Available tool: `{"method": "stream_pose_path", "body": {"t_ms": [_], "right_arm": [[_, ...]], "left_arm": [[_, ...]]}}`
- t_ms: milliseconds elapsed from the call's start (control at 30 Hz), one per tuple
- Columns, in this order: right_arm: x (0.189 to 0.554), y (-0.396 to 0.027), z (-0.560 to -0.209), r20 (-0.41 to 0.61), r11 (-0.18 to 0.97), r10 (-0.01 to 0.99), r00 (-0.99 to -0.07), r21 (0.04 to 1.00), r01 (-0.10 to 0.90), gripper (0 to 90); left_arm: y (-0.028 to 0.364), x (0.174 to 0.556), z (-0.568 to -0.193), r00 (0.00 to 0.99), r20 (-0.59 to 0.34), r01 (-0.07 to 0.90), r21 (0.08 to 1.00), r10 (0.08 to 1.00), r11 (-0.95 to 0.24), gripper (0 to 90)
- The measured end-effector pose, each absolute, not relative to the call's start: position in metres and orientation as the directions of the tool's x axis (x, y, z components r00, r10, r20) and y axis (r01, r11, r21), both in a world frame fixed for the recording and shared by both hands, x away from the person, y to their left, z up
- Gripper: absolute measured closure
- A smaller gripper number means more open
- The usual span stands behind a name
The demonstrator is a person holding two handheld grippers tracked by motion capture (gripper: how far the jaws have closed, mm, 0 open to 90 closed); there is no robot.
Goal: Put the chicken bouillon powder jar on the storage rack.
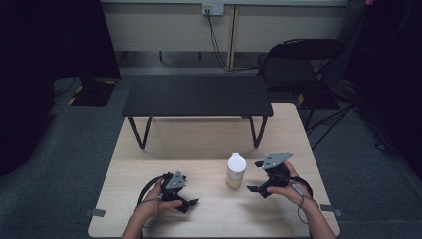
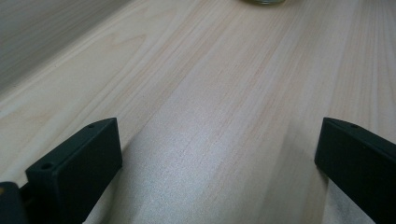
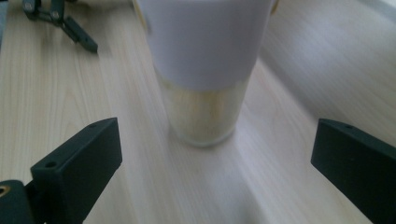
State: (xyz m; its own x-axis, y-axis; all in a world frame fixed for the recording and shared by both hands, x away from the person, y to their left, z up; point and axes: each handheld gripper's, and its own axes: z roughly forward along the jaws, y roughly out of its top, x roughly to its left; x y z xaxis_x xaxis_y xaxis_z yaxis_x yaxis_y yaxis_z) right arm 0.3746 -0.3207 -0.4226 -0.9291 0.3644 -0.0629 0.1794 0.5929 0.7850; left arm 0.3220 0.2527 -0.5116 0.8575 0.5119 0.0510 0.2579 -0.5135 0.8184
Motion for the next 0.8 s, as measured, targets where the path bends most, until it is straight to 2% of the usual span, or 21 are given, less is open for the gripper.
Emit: {"method": "stream_pose_path", "body": {"t_ms": [433, 567, 800], "right_arm": [[0.401, -0.296, -0.44, -0.024, 0.523, 0.324, -0.946, 0.837, 0.158, 3.6], [0.409, -0.29, -0.444, -0.02, 0.516, 0.302, -0.953, 0.844, 0.146, 12.4], [0.412, -0.288, -0.447, -0.047, 0.523, 0.272, -0.961, 0.846, 0.106, 22.6]], "left_arm": [[0.253, 0.322, -0.512, 0.858, 0.051, 0.258, 0.819, 0.512, -0.513, 0.0], [0.254, 0.322, -0.512, 0.86, 0.051, 0.255, 0.82, 0.508, -0.513, 0.0], [0.254, 0.323, -0.512, 0.86, 0.051, 0.254, 0.82, 0.507, -0.513, 0.0]]}}
